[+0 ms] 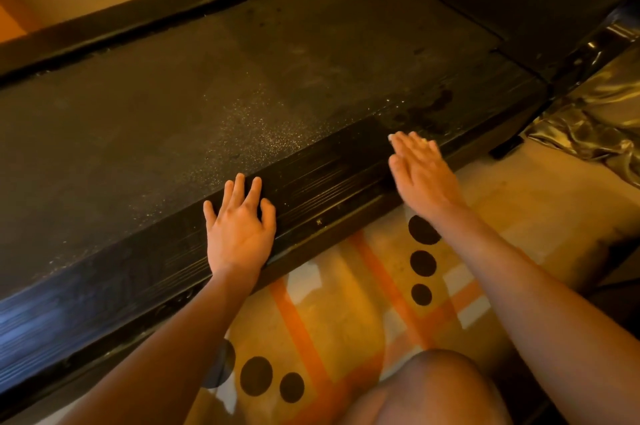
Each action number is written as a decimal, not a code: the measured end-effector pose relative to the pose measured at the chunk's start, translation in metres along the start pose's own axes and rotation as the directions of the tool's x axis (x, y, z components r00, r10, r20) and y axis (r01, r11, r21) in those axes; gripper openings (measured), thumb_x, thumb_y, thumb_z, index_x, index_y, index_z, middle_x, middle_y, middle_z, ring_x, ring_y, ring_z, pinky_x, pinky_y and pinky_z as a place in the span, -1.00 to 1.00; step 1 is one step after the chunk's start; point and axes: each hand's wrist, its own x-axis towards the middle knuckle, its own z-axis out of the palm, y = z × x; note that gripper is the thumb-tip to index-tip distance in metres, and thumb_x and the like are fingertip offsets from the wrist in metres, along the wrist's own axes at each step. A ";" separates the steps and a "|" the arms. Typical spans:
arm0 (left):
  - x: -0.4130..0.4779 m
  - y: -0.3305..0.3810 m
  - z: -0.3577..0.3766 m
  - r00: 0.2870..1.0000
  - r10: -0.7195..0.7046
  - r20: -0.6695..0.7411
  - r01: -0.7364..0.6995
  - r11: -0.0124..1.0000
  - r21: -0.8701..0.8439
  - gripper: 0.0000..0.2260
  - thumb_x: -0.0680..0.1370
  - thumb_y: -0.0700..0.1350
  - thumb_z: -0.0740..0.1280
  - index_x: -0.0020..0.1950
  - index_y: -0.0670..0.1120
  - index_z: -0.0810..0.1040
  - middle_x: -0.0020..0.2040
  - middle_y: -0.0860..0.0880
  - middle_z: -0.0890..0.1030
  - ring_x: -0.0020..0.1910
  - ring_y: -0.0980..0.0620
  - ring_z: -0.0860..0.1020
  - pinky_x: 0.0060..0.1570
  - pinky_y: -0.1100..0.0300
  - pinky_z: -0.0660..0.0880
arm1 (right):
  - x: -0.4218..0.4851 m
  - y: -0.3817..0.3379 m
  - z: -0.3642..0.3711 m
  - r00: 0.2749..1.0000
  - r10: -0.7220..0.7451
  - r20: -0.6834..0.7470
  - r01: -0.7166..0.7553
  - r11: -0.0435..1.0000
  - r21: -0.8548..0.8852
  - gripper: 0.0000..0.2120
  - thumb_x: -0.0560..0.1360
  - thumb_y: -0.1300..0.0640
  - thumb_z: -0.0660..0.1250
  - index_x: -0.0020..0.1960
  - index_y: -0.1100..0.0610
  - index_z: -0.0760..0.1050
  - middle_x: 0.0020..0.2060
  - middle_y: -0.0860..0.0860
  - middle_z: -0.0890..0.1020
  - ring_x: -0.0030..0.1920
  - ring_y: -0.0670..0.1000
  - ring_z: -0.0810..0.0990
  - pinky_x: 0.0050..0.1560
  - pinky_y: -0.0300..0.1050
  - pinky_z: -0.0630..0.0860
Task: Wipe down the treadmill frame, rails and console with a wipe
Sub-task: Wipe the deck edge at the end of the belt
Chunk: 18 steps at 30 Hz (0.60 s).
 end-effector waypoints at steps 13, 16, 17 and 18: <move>0.001 -0.001 0.001 1.000 0.008 -0.005 -0.008 1.000 0.010 -0.54 0.72 0.12 0.00 0.62 0.08 0.19 0.65 0.00 0.09 0.64 -0.01 -0.01 0.58 -0.17 -0.11 | -0.007 0.005 0.002 0.994 -0.113 -0.006 0.113 0.993 0.025 -0.39 0.68 -0.20 -0.30 0.65 0.00 0.02 0.65 -0.05 0.09 0.63 -0.10 -0.08 0.60 -0.09 -0.20; 0.000 0.001 0.000 1.000 0.004 -0.003 -0.004 1.000 0.007 -0.54 0.72 0.12 0.01 0.63 0.08 0.19 0.65 0.00 0.09 0.64 -0.01 -0.02 0.58 -0.17 -0.11 | 0.004 0.012 -0.003 0.999 0.034 -0.022 -0.033 0.999 0.035 -0.36 0.69 -0.18 -0.30 0.66 0.08 0.02 0.66 0.00 0.07 0.65 -0.03 -0.07 0.61 -0.06 -0.22; 0.000 0.000 -0.001 1.000 0.007 0.002 -0.007 1.000 0.014 -0.54 0.72 0.12 0.01 0.63 0.09 0.18 0.65 0.00 0.09 0.64 0.00 -0.02 0.59 -0.16 -0.11 | -0.001 -0.002 0.002 1.000 -0.012 0.003 0.012 0.999 0.047 -0.35 0.68 -0.19 -0.32 0.66 0.08 0.01 0.66 0.00 0.04 0.65 -0.02 -0.09 0.62 -0.05 -0.22; 0.000 0.001 -0.002 1.000 0.007 0.011 -0.007 1.000 0.018 -0.54 0.72 0.12 0.00 0.63 0.09 0.17 0.65 0.00 0.08 0.64 0.00 -0.02 0.59 -0.16 -0.10 | -0.009 -0.017 0.009 0.996 -0.084 0.025 0.082 0.995 0.065 -0.33 0.66 -0.20 -0.34 0.66 0.08 0.01 0.66 -0.01 0.03 0.65 -0.03 -0.11 0.62 -0.04 -0.22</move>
